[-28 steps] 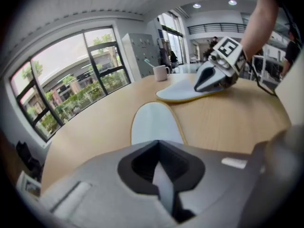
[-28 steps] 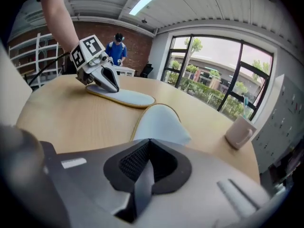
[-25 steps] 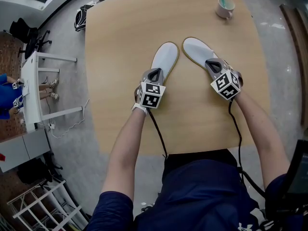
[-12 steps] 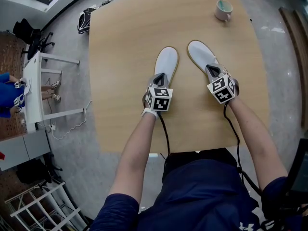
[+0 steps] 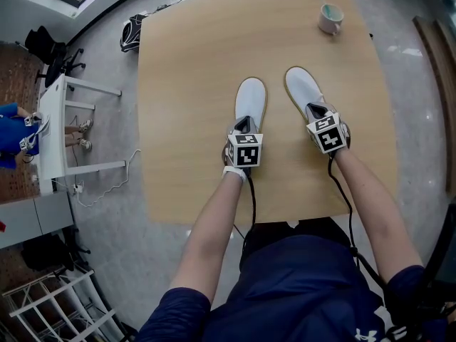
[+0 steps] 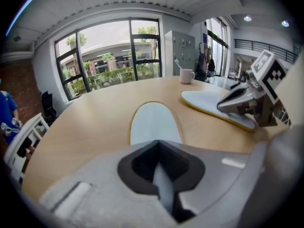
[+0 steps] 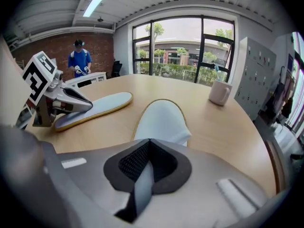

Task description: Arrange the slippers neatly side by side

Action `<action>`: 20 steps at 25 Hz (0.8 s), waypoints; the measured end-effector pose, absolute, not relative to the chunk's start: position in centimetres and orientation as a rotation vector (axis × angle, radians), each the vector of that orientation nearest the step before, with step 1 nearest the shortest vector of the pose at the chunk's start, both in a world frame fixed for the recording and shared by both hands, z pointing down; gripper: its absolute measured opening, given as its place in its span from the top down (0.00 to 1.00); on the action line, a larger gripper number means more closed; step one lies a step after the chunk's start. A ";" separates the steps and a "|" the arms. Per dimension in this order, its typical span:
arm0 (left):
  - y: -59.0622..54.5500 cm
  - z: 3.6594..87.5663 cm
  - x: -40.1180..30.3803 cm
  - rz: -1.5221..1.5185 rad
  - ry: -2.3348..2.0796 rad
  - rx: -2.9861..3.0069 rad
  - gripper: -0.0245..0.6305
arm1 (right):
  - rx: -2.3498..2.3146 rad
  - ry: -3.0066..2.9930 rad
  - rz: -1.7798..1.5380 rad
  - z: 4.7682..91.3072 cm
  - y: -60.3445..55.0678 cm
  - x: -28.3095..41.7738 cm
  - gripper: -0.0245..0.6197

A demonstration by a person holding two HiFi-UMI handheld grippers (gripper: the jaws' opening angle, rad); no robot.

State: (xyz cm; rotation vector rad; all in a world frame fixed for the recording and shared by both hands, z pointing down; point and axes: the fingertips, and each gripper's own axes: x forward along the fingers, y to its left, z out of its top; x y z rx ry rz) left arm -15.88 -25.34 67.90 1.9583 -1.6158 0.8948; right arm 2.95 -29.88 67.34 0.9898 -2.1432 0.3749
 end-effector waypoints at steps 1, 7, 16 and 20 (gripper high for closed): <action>-25.1 67.8 -15.9 0.872 -1.614 1.940 0.96 | 1.003 -2.141 0.407 67.4 -29.6 2.9 0.95; -23.8 66.7 -15.1 0.749 -1.563 1.825 0.96 | 1.063 -2.113 0.573 67.6 -28.3 2.8 0.95; -22.2 66.7 -14.0 0.641 -1.566 1.719 0.96 | 1.116 -2.094 0.739 68.0 -26.5 2.8 0.95; -21.4 66.5 -13.8 0.604 -1.557 1.697 0.96 | 1.130 -2.088 0.770 68.0 -25.8 2.4 0.95</action>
